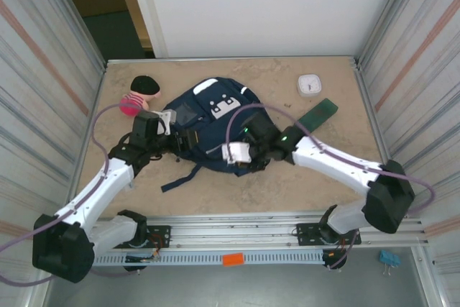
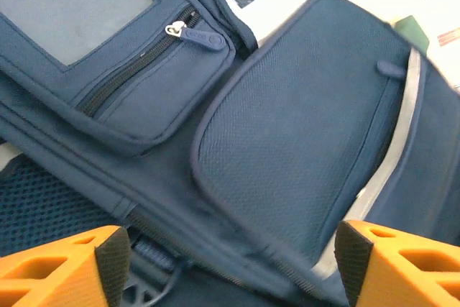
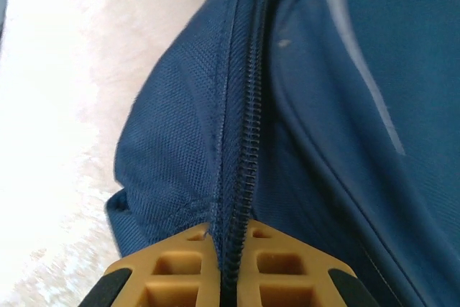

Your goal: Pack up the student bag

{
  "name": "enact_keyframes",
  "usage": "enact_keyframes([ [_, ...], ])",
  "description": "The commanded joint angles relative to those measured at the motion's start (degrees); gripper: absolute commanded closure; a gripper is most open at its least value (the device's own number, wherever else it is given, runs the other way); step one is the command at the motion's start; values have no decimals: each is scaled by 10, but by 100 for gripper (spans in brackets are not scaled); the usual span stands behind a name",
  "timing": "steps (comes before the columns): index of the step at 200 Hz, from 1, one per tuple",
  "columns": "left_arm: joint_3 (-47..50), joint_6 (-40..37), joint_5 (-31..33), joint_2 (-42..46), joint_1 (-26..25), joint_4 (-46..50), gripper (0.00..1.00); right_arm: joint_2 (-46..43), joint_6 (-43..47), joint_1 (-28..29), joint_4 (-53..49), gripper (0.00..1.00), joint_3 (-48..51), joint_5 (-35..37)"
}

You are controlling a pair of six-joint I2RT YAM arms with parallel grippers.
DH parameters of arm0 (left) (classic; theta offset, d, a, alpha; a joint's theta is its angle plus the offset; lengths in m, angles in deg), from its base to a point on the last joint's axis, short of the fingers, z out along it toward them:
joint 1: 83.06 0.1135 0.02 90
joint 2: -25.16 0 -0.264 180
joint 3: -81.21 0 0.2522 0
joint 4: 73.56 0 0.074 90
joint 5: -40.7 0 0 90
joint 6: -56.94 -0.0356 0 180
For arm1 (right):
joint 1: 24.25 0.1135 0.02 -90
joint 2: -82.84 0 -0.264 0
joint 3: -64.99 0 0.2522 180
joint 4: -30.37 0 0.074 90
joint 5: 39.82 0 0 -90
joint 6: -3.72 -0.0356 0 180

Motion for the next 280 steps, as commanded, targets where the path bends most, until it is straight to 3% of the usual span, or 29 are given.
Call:
enact_keyframes([
  [1,16,-24,-12,52,4,-38,23,-39,42,-37,-51,100,-74,-6],
  [43,101,-56,-18,127,5,-139,24,-43,74,-95,-57,100,-142,-43],
  [77,226,-100,-42,145,5,-300,38,-34,94,-103,-44,100,-157,-37],
  [165,261,-147,-28,-18,-2,-451,42,-14,107,-104,-53,100,-194,-45],
  [185,262,-153,-31,-50,-2,-492,50,-14,107,-104,-53,100,-196,-44],
  [237,262,-160,-80,-54,-3,-530,89,-10,88,-104,-38,100,-192,-26],
  [280,256,-151,-89,-1,-13,-484,100,7,45,-90,-6,100,-176,65],
])
